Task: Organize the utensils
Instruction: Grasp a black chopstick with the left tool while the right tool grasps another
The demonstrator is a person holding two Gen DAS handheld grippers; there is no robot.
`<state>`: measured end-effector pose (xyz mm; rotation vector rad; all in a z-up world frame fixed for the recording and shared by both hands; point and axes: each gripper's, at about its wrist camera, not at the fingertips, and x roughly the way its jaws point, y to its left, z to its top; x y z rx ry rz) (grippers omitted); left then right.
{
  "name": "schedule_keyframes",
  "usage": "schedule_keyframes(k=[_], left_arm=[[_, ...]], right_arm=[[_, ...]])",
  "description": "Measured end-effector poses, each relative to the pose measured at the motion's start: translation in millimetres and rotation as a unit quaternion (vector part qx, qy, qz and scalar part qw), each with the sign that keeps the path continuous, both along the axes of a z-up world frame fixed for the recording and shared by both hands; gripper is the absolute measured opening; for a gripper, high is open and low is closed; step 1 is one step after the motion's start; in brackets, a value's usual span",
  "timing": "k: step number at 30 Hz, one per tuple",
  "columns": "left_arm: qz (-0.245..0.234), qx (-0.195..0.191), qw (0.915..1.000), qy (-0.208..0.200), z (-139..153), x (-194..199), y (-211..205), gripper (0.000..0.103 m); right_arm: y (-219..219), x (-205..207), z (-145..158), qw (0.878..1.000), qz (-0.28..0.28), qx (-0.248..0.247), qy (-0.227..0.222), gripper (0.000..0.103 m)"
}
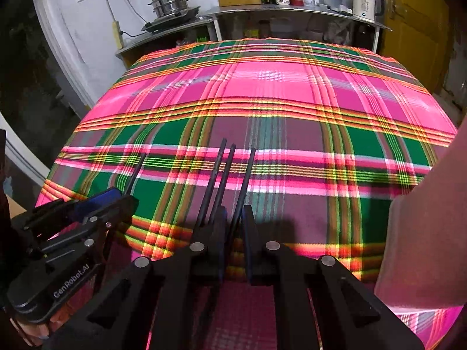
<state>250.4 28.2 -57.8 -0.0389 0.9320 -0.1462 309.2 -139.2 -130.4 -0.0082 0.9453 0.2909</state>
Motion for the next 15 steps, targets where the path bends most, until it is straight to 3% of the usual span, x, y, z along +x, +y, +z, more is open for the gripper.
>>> schedule_keyframes(k=[3,8,15], left_arm=[[0.002,-0.011,0.9999,0.005,1,1,3,0.007],[0.008,-0.036,0.9993,0.000,12,-5,11,0.007],[0.008,-0.063,0.9974,-0.035,51,-29,16,0.006]], right_arm=[[-1,0,1,1.000,0.002,0.003,0.002,0.008],[-3,-10,14,1.000,0.011,0.020,-0.010,0.007],[-7,-34,48,0.998,0.024,0.039,-0.047,0.007]])
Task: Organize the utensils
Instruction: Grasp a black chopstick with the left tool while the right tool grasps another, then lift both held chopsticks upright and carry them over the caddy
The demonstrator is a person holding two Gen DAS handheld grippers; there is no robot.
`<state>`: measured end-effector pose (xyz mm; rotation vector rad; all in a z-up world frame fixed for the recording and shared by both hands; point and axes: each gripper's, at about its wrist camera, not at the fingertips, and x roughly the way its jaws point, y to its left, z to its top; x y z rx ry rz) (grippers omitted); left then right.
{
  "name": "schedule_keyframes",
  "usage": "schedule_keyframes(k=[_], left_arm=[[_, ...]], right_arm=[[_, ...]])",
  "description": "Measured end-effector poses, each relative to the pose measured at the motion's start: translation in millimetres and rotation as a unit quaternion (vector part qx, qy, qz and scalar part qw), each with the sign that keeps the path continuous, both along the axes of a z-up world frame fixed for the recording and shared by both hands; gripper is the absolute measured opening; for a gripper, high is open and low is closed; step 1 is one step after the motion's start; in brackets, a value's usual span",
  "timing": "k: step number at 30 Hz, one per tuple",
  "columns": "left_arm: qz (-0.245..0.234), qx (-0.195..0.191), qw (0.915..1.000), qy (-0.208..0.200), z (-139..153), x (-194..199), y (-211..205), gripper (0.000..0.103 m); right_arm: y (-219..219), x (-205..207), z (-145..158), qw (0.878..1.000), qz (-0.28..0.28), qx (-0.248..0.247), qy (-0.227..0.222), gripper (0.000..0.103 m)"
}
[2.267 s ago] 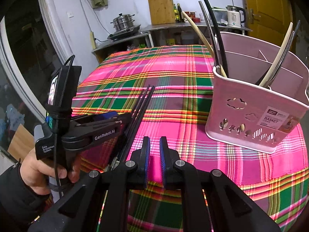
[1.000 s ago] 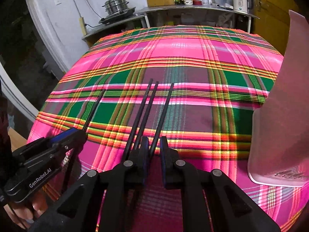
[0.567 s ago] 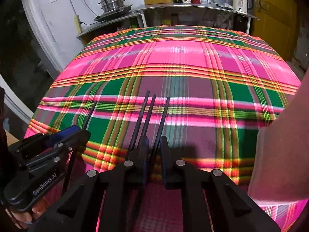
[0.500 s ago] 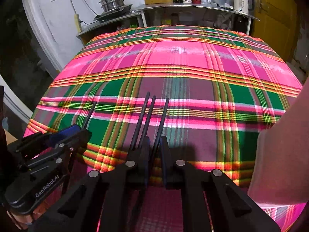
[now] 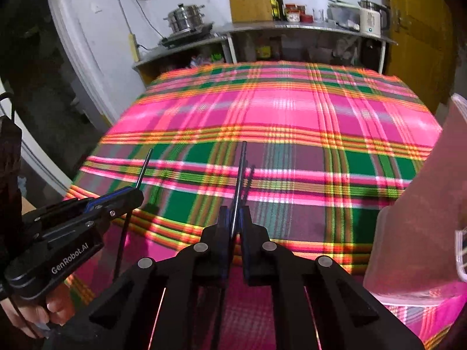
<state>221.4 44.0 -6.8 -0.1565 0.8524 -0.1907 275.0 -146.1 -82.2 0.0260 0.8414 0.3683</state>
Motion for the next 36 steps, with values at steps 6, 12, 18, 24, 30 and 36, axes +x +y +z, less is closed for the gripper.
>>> schedule_keyframes(k=[6,12,18,24,30,36], left_arm=[[-0.003,-0.016,0.9995,-0.028,35,-24,5,0.005],[-0.011,-0.027,0.9984,-0.050,63,-46,2,0.005],[-0.025,-0.029,0.9972,-0.065,83,-64,-7,0.005],[-0.039,-0.029,0.9959,-0.076,98,-78,-17,0.005],[-0.051,-0.030,0.9945,-0.087,111,-85,-29,0.005],[-0.073,-0.036,0.9926,-0.090,120,-90,-46,0.005]], right_arm=[[-9,-28,32,0.999,0.002,0.014,-0.033,0.006],[-25,-58,57,0.998,-0.007,0.028,-0.060,0.006],[-40,-83,77,0.996,-0.016,0.037,-0.081,0.005],[-55,-102,90,0.994,-0.024,0.047,-0.095,0.005],[-71,-116,102,0.992,-0.034,0.058,-0.108,0.005],[-89,-130,112,0.990,-0.046,0.063,-0.121,0.005]])
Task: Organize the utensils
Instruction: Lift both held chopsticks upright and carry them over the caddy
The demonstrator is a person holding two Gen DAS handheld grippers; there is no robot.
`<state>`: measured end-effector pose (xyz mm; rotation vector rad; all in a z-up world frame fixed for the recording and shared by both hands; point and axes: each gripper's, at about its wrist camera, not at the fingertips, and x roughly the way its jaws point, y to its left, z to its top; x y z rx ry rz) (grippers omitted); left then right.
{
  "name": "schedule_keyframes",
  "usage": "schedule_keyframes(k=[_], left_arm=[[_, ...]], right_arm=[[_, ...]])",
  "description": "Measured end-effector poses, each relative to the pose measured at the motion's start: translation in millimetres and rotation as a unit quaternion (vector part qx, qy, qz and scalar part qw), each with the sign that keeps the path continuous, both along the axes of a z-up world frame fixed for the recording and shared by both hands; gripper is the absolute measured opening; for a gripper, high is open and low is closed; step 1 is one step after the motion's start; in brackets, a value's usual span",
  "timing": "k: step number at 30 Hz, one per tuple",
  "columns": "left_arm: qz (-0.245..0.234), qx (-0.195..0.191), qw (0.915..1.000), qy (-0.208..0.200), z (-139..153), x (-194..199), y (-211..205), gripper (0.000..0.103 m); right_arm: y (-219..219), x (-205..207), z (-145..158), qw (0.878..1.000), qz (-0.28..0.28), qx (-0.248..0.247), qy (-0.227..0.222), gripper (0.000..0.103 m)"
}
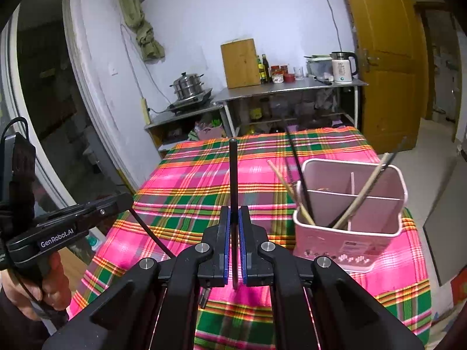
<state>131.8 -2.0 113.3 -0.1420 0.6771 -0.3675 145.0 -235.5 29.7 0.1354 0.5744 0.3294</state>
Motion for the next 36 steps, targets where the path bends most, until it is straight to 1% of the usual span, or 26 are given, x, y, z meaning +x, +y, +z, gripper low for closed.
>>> schedule_keyframes(k=[10,13,18,29,33,36], left_arm=[[-0.051,-0.007,0.9986,0.009,8,1,-48,0.005],[-0.064,-0.011,0.9979,0.008,14,5,-62,0.005],[-0.081,-0.017,0.9966,-0.001,30,13,-80,0.005],[-0.090,-0.031,0.9947,-0.039,77,48,-109,0.005],[-0.089,-0.032,0.9945,-0.046,81,63,-117,0.005],[-0.087,-0.029,0.9948,-0.044,76,75,-123,0.005]], right_arm=[[-41,-16,10,0.999,-0.037,0.015,-0.009,0.005],[-58,-20,14,0.998,-0.051,0.019,-0.013,0.005],[-81,-20,29,0.997,-0.073,0.025,-0.028,0.005],[-103,0,72,0.992,-0.098,0.030,-0.076,0.005],[-108,10,78,0.991,-0.105,0.034,-0.082,0.005],[-110,21,74,0.990,-0.107,0.036,-0.079,0.005]])
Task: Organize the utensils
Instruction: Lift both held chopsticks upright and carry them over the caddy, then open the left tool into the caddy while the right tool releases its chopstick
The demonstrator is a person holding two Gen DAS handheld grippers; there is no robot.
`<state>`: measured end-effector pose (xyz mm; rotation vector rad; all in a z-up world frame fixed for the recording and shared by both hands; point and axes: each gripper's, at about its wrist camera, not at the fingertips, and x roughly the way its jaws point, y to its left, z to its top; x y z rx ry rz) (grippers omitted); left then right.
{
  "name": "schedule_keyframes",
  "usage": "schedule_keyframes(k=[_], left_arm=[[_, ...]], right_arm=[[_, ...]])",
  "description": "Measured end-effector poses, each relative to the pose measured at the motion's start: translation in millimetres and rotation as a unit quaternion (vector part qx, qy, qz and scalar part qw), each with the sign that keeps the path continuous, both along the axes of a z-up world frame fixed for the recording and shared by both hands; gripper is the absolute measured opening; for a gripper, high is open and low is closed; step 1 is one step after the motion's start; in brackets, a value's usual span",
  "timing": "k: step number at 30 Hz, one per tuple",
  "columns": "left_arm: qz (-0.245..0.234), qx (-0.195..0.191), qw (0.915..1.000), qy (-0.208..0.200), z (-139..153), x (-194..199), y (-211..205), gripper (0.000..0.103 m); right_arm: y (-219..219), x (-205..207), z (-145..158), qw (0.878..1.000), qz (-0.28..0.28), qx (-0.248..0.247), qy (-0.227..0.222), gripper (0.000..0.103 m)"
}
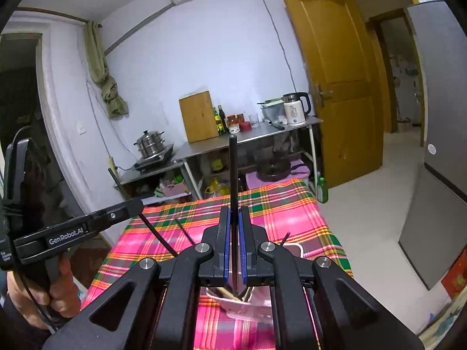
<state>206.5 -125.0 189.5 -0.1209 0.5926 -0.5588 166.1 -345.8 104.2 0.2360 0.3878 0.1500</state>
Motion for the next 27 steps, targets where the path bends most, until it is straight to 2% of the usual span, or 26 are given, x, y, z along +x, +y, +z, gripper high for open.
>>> schedule_keyframes(k=[13,23,27], left_arm=[[-0.010,0.022,0.9994,0.026,-45,29,-19,0.005],[-0.024,0.039,0.9972,0.060,-79,27,-23,0.006],[-0.028,0.045,0.9969,0.058,-82,22,-25,0.007]], right_arm=[[-3,34,-42,0.999,-0.003,0.007,0.039,0.005],[4,43,-73,0.997,0.002,0.001,0.075,0.005],[4,45,-85,0.996,0.005,0.002,0.093,0.005]])
